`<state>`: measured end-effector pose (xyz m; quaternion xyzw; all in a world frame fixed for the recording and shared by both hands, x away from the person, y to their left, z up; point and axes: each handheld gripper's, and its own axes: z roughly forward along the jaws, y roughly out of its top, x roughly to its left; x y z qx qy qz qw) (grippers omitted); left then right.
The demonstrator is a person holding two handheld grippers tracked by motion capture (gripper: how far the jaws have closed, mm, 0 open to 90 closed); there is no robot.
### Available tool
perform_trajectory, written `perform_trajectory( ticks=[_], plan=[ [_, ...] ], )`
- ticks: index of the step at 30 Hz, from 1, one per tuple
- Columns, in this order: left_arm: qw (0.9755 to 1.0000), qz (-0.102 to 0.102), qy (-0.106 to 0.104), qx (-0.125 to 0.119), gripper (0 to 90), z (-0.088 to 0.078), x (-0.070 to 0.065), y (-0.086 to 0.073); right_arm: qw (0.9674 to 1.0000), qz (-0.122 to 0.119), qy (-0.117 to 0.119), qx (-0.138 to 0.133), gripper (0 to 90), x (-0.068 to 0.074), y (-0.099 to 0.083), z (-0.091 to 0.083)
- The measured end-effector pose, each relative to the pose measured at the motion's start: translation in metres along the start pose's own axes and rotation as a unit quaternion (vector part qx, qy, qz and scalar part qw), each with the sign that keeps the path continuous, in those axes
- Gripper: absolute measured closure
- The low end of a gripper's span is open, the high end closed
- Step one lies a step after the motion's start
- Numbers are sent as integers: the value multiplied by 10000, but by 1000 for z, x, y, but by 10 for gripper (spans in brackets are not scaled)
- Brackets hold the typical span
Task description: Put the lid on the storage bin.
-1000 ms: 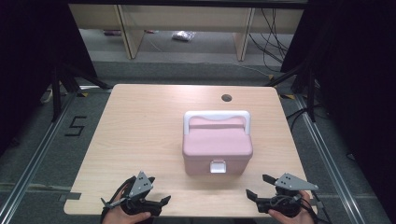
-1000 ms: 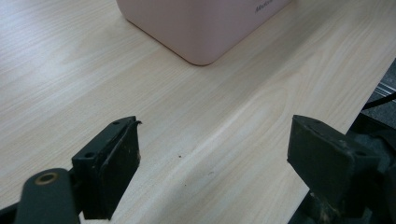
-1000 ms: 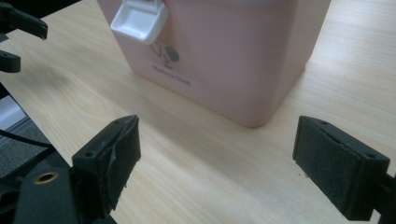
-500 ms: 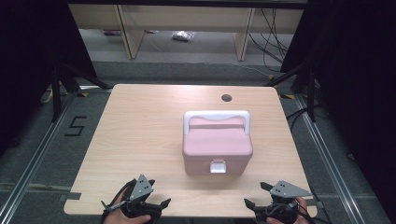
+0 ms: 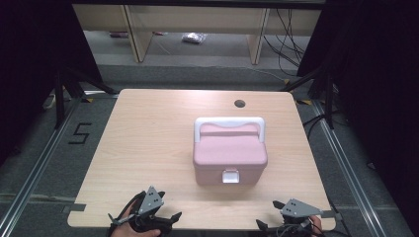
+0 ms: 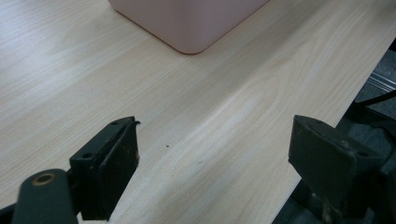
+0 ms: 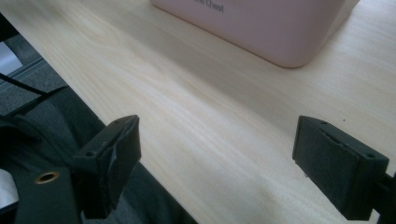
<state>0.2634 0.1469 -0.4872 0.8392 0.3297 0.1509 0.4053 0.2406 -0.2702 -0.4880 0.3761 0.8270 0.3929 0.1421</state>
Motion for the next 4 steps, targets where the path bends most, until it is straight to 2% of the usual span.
perform_trajectory(
  ticks=[4],
  plan=[
    [10000,71,29,-52,154,2,3,-1,9998,130,10,121,164,4,-1,0]
  ],
)
